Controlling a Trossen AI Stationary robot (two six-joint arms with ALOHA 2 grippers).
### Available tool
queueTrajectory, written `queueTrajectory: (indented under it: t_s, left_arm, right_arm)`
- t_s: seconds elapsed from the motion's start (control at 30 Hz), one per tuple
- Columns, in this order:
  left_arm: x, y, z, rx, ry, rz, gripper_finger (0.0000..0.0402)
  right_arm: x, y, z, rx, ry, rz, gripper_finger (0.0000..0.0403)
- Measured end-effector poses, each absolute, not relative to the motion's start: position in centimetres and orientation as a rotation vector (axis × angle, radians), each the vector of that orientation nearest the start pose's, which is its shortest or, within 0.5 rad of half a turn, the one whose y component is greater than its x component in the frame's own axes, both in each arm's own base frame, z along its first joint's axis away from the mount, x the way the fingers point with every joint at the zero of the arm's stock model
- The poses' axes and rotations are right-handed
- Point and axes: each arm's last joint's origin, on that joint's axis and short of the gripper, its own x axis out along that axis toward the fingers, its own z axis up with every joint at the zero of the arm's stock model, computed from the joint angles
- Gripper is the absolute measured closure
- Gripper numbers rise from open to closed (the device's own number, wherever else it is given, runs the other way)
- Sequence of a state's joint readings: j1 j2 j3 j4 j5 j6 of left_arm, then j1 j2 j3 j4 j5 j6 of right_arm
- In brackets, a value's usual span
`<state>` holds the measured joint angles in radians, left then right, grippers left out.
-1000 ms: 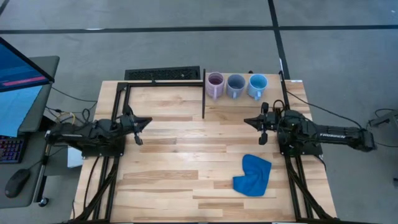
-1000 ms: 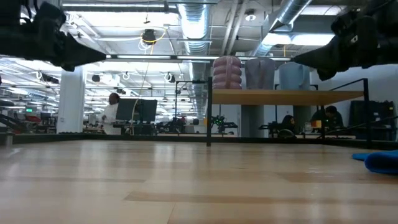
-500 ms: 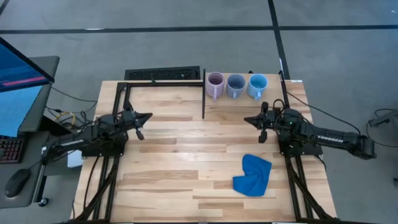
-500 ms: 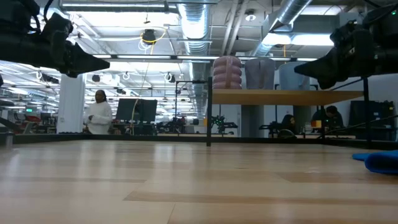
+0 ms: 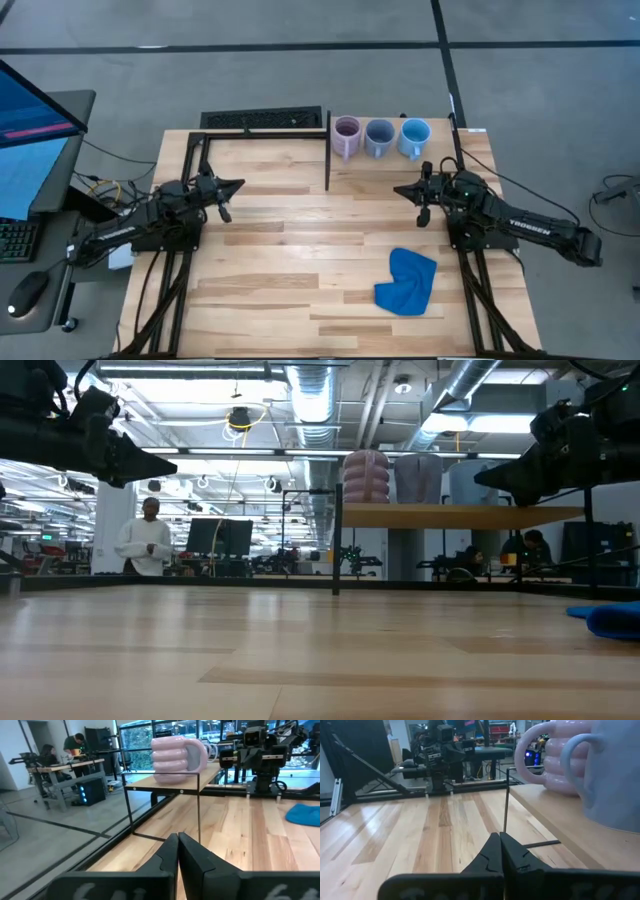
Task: Stack small to large cups/mugs on shelf
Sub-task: Return to Home Position
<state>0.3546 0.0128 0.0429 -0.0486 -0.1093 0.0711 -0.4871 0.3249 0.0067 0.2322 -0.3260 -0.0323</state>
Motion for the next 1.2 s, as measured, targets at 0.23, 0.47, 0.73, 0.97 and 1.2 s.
queueTrajectory:
  t_s: [0.23,0.47,0.73,0.97,1.2]
  left_arm:
    - [8.8,3.7,17.2,0.044,0.031,0.476,0.04]
    - [8.8,3.7,17.2,0.037,0.031,0.466,0.04]
    - [8.8,3.7,17.2,0.026,0.031,0.453,0.04]
    - [8.8,3.7,17.2,0.026,0.031,0.452,0.04]
    - [8.8,3.7,17.2,0.026,0.032,0.452,0.04]
  right_arm:
    - [10.6,-4.7,15.8,0.029,0.103,-0.17,0.04]
    - [10.5,-4.6,15.8,0.034,0.098,-0.173,0.0401]
    - [10.0,-3.9,15.5,0.07,0.124,-0.167,0.0401]
    - [9.6,-3.6,16.2,0.056,0.107,-0.165,0.0401]
    - [9.6,-3.4,16.3,0.047,0.094,-0.144,0.0399]
